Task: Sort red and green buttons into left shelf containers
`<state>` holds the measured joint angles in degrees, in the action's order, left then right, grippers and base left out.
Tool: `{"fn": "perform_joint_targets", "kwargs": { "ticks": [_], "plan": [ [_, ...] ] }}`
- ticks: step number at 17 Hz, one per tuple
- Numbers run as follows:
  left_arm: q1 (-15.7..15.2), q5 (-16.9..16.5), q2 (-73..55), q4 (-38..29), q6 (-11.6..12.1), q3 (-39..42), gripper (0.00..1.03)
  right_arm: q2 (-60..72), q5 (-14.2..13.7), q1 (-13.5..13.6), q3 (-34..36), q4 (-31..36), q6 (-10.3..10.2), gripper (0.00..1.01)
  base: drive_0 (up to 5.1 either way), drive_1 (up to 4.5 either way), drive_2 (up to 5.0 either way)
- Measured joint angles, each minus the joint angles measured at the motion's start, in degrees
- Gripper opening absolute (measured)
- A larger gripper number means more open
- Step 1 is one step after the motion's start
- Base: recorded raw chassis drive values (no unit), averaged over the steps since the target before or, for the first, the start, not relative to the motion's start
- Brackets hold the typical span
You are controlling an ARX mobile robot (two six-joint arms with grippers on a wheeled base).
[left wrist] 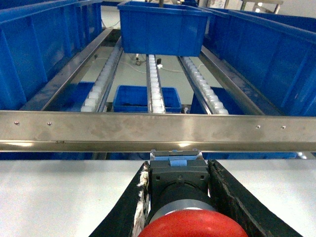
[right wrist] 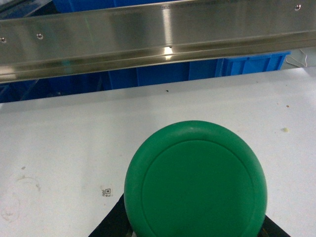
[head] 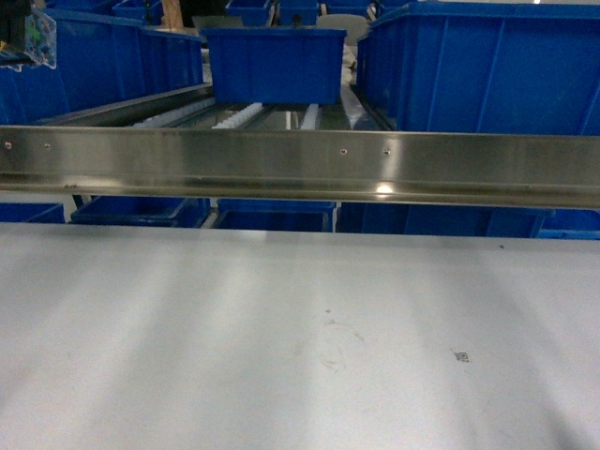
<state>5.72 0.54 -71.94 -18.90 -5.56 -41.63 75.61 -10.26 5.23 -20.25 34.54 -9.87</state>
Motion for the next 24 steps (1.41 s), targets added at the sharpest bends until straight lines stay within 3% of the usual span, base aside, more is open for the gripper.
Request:
{"fn": "perform_joint_targets", "kwargs": {
  "ticks": [24],
  "plan": [
    [-0.2,0.0,-0.2,0.0,0.0,0.1,0.3,0.0,0.0,0.0,0.0,0.1,0.0,0.26,-4.9,1.98,2.9]
  ]
}}
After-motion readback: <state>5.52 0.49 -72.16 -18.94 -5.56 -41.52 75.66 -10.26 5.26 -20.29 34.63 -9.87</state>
